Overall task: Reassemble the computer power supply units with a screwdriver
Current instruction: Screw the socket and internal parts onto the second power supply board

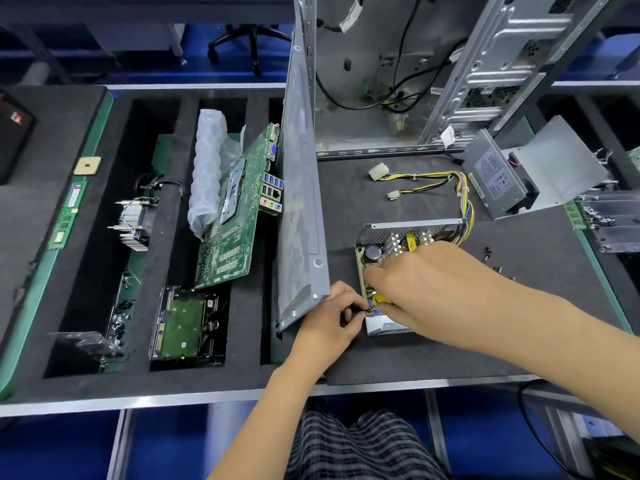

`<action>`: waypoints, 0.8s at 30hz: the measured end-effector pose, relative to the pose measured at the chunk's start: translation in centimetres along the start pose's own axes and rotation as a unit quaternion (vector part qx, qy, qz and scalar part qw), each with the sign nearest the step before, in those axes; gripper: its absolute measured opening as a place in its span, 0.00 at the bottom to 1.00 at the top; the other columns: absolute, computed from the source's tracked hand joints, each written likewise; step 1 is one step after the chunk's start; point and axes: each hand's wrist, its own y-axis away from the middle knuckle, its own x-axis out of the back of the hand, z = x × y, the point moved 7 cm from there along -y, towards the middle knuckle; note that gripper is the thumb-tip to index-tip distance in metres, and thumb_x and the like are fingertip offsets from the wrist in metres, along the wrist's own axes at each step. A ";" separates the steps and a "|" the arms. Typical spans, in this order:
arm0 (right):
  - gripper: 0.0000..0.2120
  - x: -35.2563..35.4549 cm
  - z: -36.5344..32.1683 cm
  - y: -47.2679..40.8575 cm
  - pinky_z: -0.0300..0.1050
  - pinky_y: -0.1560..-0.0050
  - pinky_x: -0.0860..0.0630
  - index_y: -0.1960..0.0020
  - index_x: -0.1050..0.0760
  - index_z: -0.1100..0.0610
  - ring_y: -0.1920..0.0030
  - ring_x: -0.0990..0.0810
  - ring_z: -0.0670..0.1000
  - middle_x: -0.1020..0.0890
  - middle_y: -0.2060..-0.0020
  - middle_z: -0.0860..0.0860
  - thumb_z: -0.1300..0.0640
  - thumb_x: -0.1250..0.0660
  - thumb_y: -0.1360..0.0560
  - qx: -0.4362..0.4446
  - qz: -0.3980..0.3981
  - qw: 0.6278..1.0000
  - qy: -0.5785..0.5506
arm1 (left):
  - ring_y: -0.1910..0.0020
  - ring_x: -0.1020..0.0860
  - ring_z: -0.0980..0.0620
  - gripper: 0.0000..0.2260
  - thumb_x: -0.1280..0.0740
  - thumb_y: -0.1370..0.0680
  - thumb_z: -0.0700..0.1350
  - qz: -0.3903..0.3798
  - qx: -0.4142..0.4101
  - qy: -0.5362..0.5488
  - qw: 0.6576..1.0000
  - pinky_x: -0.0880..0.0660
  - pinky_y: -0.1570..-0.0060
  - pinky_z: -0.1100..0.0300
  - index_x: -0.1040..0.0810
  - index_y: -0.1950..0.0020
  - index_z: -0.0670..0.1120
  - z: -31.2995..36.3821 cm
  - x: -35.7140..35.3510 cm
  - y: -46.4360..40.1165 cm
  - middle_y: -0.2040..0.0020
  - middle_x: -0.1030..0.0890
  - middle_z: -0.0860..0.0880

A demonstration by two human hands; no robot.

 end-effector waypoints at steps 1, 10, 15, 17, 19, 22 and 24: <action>0.08 0.0 -0.1 -0.1 0.44 0.74 0.46 0.52 0.40 0.52 0.60 0.22 0.56 0.32 0.61 0.50 0.55 0.40 0.22 -0.002 -0.002 1.000 0.007 | 0.66 0.31 0.60 0.10 0.32 0.24 0.34 0.000 0.001 -0.001 1.000 0.36 0.63 0.73 0.23 0.58 0.49 0.0 0.0 0.0 0.57 0.29 0.60; 0.05 0.7 0.1 -0.6 0.44 0.74 0.49 0.47 0.31 0.53 0.58 0.23 0.56 0.26 0.52 0.50 0.53 0.43 0.20 -0.018 -0.020 1.000 0.012 | 0.61 0.28 0.53 0.03 0.30 0.24 0.41 -0.009 0.023 0.021 0.999 0.26 0.57 0.55 0.19 0.51 0.46 -0.6 -0.4 -0.2 0.48 0.25 0.54; 0.03 0.5 -0.5 -1.5 0.42 0.75 0.49 0.51 0.32 0.52 0.55 0.20 0.55 0.23 0.50 0.49 0.54 0.39 0.21 -0.011 -0.029 0.999 0.029 | 0.63 0.28 0.61 0.12 0.30 0.24 0.41 0.012 0.015 -0.035 0.999 0.30 0.62 0.64 0.25 0.65 0.52 -0.6 -0.3 -0.5 0.54 0.26 0.58; 0.10 0.6 -0.7 -1.3 0.42 0.76 0.50 0.46 0.35 0.53 0.63 0.23 0.54 0.25 0.53 0.50 0.53 0.36 0.23 -0.007 -0.006 1.000 0.026 | 0.66 0.29 0.65 0.20 0.30 0.24 0.40 0.016 0.011 -0.050 0.999 0.34 0.65 0.71 0.31 0.70 0.59 -0.3 -0.2 -0.5 0.58 0.27 0.65; 0.16 0.7 -0.6 -1.0 0.42 0.76 0.48 0.44 0.39 0.53 0.68 0.31 0.54 0.31 0.56 0.51 0.55 0.34 0.26 -0.001 0.005 1.000 0.008 | 0.66 0.29 0.67 0.23 0.30 0.24 0.39 0.018 0.004 -0.057 0.998 0.35 0.66 0.74 0.32 0.72 0.61 -0.1 -0.2 -0.5 0.59 0.27 0.69; 0.20 0.9 0.0 -0.9 0.43 0.76 0.47 0.44 0.37 0.54 0.73 0.38 0.51 0.39 0.61 0.51 0.65 0.33 0.31 -0.010 -0.008 1.000 0.001 | 0.65 0.29 0.65 0.09 0.30 0.24 0.40 0.024 -0.011 -0.072 0.997 0.34 0.64 0.74 0.20 0.62 0.51 0.2 -0.2 -0.3 0.59 0.26 0.63; 0.19 1.4 0.2 -1.0 0.43 0.76 0.48 0.44 0.34 0.56 0.70 0.31 0.52 0.34 0.59 0.51 0.67 0.34 0.32 -0.015 -0.007 1.000 0.014 | 0.66 0.29 0.63 0.04 0.29 0.24 0.39 0.025 -0.004 -0.066 0.997 0.34 0.64 0.74 0.20 0.59 0.44 0.1 -0.2 -0.4 0.59 0.26 0.61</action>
